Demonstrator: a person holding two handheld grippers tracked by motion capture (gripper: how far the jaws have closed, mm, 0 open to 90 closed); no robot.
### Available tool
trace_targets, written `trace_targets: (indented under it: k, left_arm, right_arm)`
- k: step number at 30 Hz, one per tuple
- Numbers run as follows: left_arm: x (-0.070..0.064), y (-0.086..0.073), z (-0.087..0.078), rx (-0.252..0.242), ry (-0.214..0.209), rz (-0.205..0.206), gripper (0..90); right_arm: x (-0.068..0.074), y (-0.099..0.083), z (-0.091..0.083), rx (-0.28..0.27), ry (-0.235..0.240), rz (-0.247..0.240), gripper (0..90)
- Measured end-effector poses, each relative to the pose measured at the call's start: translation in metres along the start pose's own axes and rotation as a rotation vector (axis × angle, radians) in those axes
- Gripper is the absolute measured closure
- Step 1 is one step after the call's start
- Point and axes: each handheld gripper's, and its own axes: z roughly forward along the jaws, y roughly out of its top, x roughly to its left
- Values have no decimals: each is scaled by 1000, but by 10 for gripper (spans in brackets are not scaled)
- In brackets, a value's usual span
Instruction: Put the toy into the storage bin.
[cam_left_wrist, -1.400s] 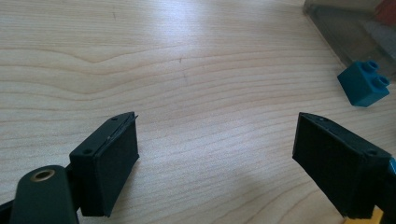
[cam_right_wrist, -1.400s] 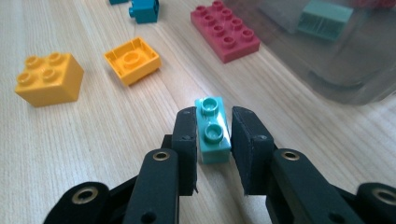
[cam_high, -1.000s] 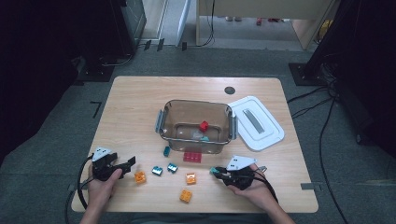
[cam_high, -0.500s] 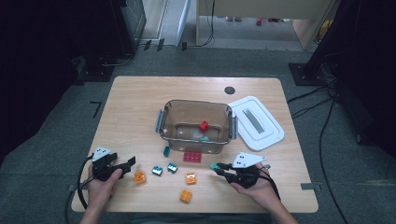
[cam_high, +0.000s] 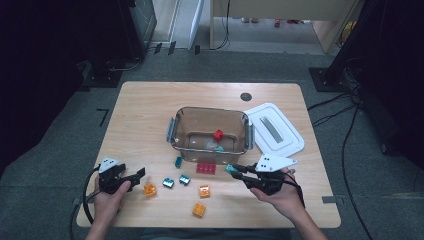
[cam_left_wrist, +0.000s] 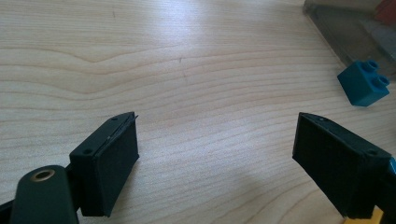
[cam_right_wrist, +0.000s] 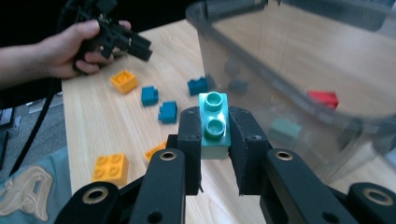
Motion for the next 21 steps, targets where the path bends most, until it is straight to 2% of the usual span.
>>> trace_targets:
  k: [13,16,21]
  left_arm:
    - [0,0,0,2,0,4,141]
    - [0,0,0,2,1,5,142]
    - [0,0,0,3,0,5,142]
  right_arm:
    - [-1,42,-13,-55,-2,-31,766]
    - [-2,54,-13,-62,-9,-47,766]
    - [-8,63,-10,-74,-20,-44,766]
